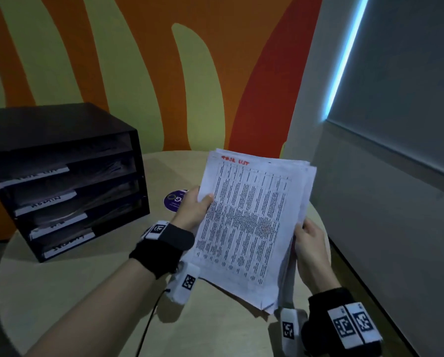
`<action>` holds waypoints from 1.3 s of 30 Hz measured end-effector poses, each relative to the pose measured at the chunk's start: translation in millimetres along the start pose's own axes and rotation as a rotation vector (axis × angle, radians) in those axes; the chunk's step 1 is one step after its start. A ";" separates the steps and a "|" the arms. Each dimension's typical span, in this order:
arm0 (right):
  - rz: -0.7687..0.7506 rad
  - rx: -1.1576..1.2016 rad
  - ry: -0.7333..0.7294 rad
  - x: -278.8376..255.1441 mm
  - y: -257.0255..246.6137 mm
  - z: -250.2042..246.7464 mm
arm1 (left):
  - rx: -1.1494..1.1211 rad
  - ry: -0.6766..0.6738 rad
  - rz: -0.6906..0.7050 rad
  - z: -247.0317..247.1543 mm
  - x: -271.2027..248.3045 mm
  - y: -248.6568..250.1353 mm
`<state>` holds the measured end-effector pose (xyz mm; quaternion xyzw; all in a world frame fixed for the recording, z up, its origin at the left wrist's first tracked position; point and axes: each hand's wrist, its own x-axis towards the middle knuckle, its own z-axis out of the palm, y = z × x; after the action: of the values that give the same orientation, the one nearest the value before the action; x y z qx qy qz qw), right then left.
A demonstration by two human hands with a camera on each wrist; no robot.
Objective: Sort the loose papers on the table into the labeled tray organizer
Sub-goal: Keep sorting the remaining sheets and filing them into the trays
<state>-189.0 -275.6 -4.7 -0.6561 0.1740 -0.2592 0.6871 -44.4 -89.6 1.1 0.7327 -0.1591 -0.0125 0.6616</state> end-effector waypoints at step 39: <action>-0.493 -0.847 -0.252 27.6 -113.6 112.9 | 0.369 -0.089 0.740 -70.9 -0.8 99.4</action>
<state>-115.9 -200.7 119.7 -0.9250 0.0195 -0.2391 0.2946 -50.4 -28.3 106.5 0.7310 -0.4400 0.2232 0.4715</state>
